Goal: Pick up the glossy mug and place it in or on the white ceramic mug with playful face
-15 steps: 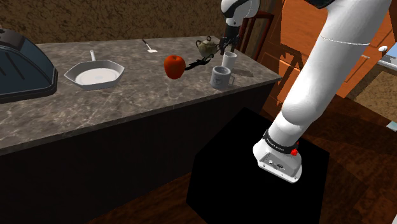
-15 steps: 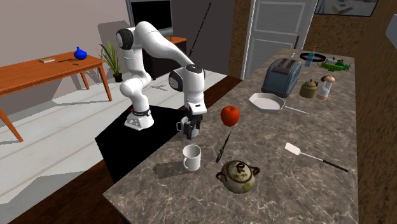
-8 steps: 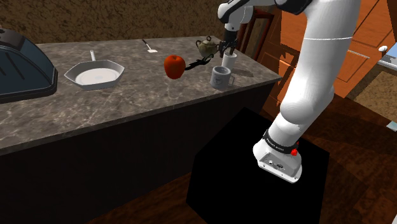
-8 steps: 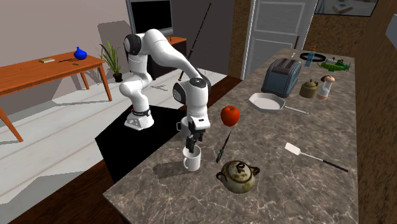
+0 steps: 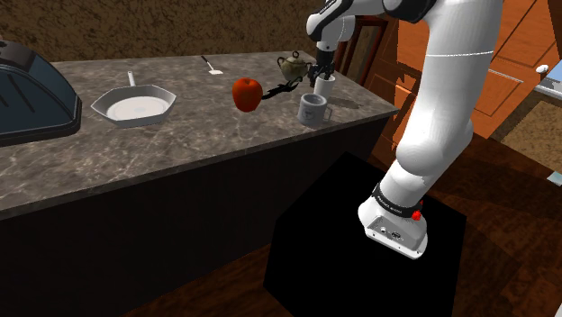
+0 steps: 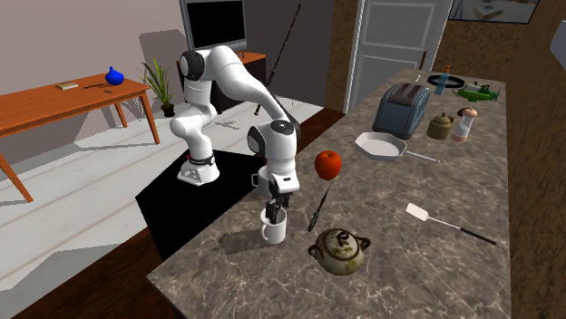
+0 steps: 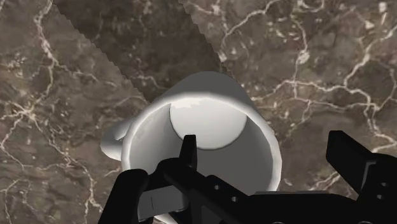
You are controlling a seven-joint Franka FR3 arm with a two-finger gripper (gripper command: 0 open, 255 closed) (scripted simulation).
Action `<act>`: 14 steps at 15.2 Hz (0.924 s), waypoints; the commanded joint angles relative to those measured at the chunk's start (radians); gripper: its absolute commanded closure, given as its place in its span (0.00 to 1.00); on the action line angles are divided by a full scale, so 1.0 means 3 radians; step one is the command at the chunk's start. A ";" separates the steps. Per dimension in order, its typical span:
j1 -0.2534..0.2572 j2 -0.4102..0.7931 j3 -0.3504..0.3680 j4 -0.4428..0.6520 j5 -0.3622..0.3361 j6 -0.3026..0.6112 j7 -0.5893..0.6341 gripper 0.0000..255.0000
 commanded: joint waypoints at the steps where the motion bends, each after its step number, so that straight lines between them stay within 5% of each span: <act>1: 0.0000 0.0002 0.0001 -0.0001 0.0001 0.0004 -0.0001 0.00; 4: 0.0000 0.0002 0.0000 -0.0001 0.0001 0.0003 0.0000 0.00; 5: 0.0000 0.0002 0.0000 -0.0001 0.0001 0.0003 0.0000 1.00; 14: 0.0000 0.0002 0.0001 -0.0001 0.0001 0.0004 -0.0001 1.00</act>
